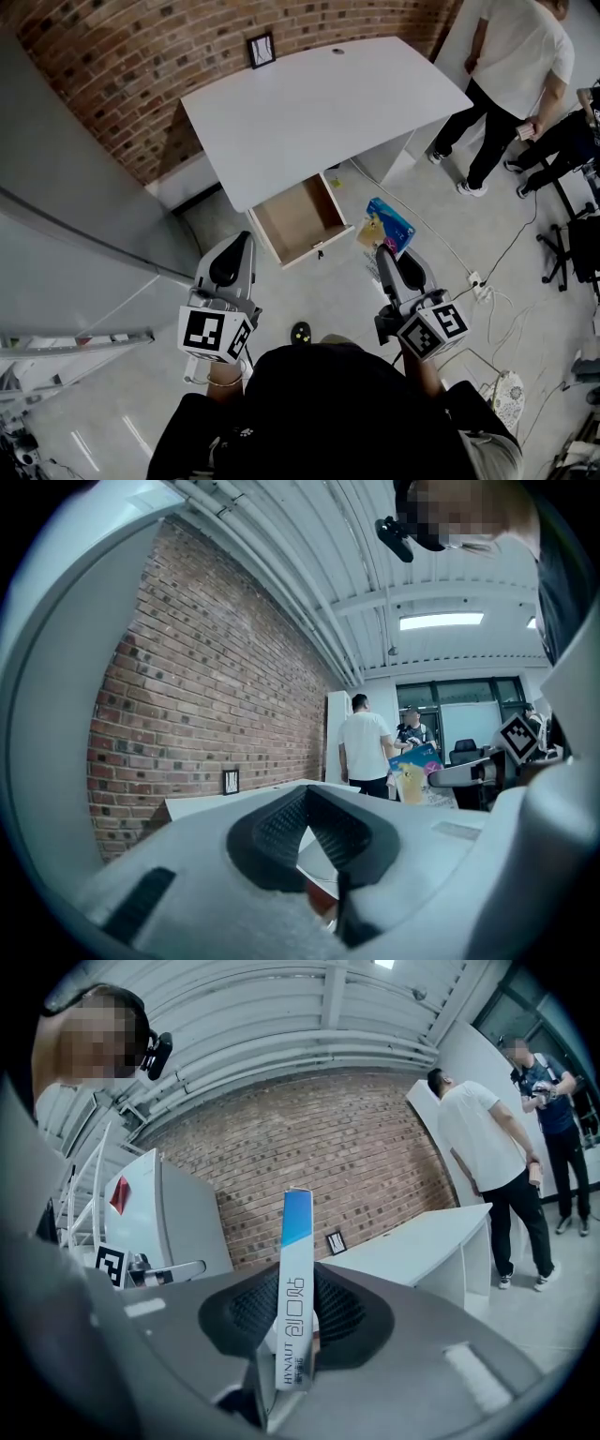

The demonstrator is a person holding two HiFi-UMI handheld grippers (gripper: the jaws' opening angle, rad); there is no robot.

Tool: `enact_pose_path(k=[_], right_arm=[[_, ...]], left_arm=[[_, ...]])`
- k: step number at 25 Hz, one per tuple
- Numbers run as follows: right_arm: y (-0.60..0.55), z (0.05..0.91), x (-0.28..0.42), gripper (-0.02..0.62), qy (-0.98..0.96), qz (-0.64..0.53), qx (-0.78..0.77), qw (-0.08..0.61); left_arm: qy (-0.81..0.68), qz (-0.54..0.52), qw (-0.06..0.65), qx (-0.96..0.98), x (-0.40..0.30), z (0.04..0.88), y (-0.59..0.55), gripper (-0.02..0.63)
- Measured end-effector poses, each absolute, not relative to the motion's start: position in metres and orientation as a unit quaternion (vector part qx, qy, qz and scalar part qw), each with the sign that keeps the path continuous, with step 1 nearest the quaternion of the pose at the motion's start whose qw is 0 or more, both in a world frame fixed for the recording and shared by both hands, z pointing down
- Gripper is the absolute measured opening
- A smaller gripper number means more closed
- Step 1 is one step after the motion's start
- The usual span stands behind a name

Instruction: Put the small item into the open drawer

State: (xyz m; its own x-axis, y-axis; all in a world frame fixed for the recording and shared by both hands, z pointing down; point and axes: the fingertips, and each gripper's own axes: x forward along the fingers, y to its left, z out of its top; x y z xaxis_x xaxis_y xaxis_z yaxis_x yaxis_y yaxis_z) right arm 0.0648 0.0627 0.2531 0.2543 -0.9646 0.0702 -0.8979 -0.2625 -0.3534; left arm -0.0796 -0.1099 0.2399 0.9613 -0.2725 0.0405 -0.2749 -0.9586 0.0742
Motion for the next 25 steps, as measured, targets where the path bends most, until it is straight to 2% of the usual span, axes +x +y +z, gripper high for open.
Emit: enact_pose_path(k=[13,25], right_arm=[[0.063,0.251,0.091,0.095,0.612,-0.141,-0.770,0.112],[0.049,0.256,0.170,0.095,0.676,-0.153,-0.715,0.094]], left_arm=[[-0.163,0.024,0.040,0.986,-0.061,0.243,-0.105,-0.003],[-0.232,0.027,0.035,0.972,-0.002,0.243,-0.088,-0.003]])
